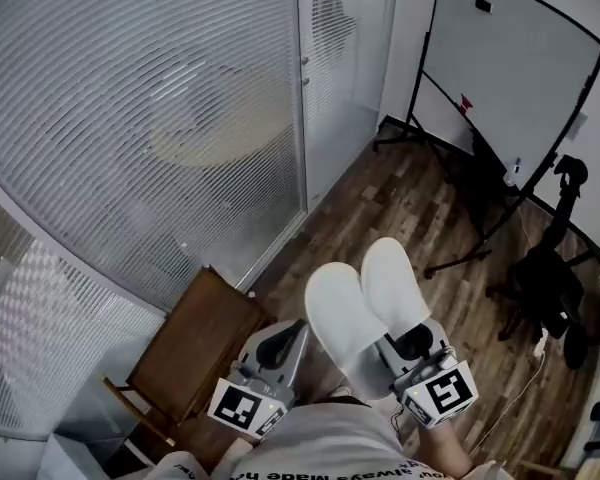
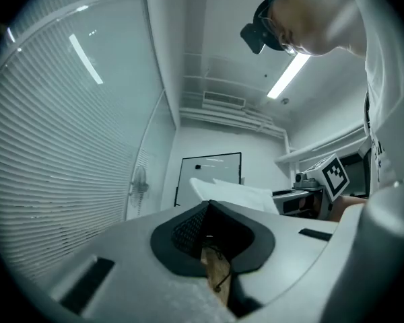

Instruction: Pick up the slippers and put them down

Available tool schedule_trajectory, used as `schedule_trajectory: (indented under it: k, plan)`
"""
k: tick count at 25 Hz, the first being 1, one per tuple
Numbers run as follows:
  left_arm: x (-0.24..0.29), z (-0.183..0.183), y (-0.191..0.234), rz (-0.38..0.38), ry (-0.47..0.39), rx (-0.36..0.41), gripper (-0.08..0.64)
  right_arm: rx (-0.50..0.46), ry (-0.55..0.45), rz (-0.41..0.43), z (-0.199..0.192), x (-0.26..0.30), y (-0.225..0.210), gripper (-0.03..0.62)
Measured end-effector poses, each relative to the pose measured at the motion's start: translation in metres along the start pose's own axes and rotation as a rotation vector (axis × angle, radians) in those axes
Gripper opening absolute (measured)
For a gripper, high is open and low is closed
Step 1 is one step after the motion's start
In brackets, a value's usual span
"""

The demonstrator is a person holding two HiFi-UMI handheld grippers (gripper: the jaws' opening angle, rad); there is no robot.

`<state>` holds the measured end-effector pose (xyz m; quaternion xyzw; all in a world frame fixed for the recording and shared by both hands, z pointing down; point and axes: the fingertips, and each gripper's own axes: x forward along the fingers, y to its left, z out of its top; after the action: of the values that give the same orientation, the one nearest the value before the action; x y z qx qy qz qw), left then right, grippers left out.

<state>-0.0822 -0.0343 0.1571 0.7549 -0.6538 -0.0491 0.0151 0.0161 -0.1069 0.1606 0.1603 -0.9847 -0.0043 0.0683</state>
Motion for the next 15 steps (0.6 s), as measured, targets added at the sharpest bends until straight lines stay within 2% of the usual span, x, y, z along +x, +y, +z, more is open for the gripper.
schedule_trajectory:
  k: [8,15]
  plan:
    - [0.087,-0.020,-0.093,-0.226,0.044,-0.019,0.012,0.035,0.012,-0.239,-0.020,-0.097,-0.080,0.146]
    - [0.139,-0.037,-0.170,-0.455,0.082,-0.016,0.012,0.073,0.040,-0.488,-0.047,-0.178,-0.125,0.146]
